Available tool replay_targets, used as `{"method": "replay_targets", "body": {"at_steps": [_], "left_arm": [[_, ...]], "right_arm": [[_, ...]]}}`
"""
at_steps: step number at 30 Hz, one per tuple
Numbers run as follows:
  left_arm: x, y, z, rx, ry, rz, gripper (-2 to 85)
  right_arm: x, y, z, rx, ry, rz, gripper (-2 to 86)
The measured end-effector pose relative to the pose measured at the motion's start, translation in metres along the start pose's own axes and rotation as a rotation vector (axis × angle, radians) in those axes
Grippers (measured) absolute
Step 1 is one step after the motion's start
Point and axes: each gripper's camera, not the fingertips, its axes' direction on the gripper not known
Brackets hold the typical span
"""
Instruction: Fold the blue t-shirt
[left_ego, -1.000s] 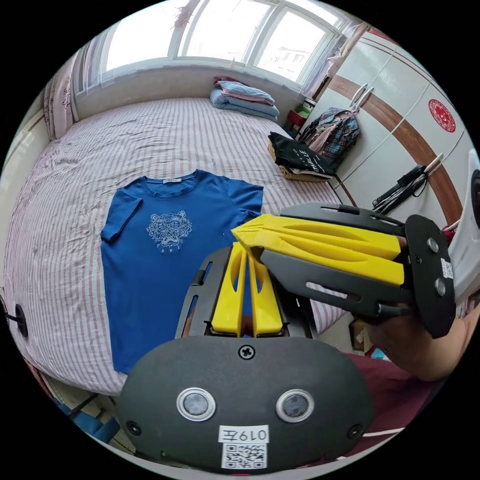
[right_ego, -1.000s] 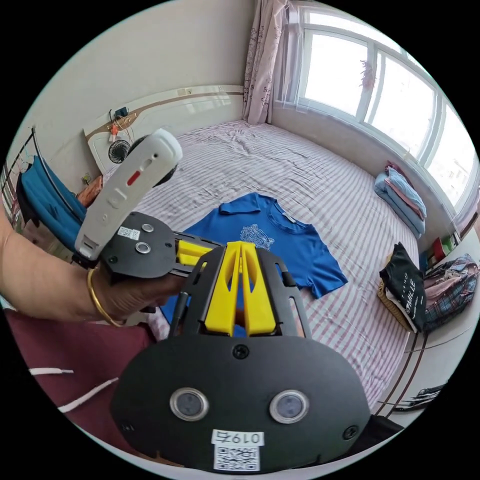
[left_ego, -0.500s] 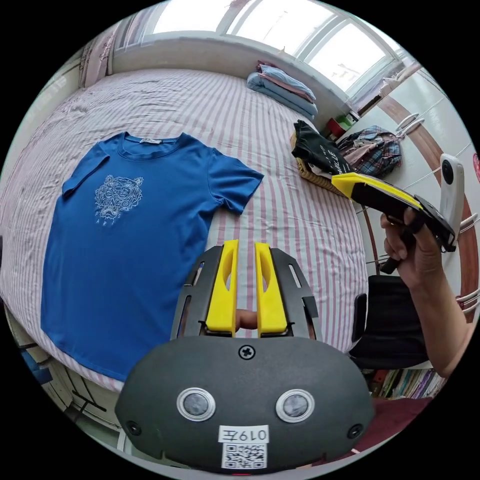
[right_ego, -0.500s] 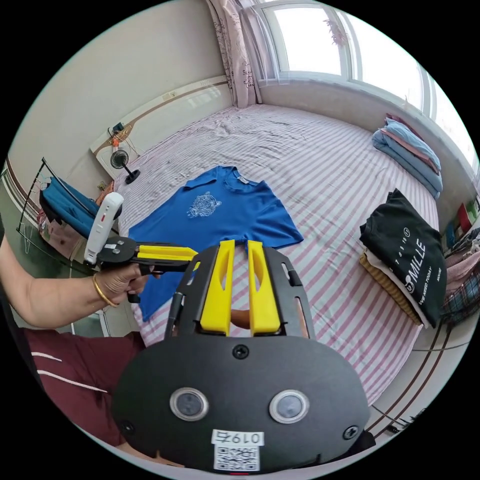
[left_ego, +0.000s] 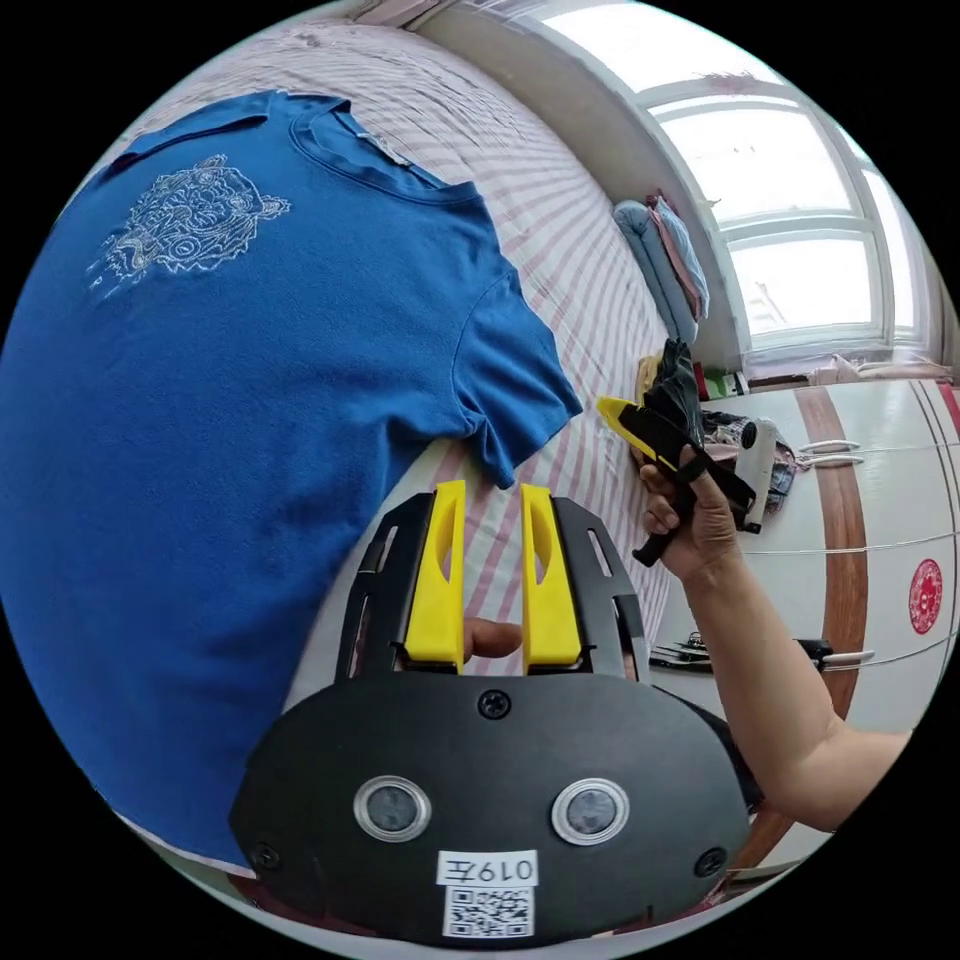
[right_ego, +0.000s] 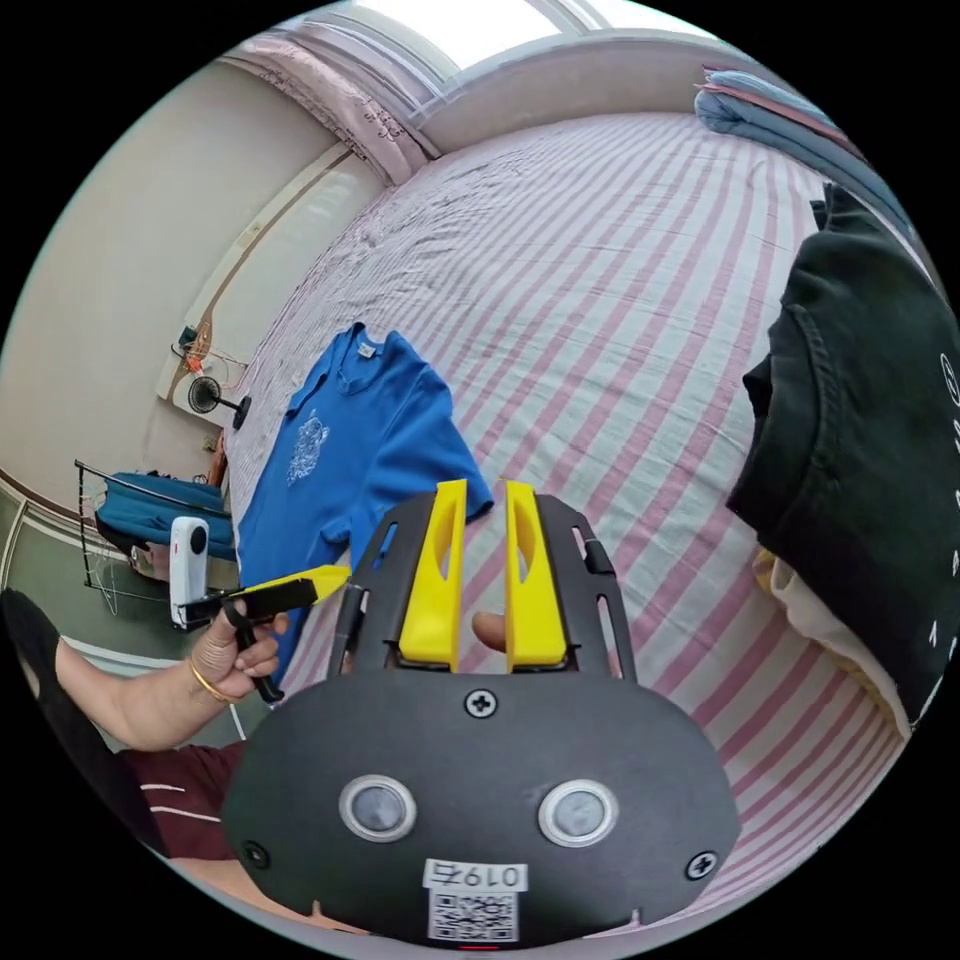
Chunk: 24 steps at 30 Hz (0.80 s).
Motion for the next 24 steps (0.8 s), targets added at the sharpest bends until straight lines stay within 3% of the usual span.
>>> {"method": "replay_targets", "body": {"at_steps": [9,17,24], "left_arm": [[0.017,0.002,0.053,0.055,0.102,-0.079,7.1],[0.046,-0.007,0.085,0.023,-0.018,-0.006,5.5],[0.051,-0.015,0.106,0.022,-0.013,-0.041,3.8]], "right_arm": [[0.044,-0.049,0.026,-0.005,-0.128,0.056,5.1],[0.012,-0.098,0.033,-0.067,0.16,-0.155,1.0],[0.016,-0.139,0.034,-0.057,0.132,-0.105,0.3]]}}
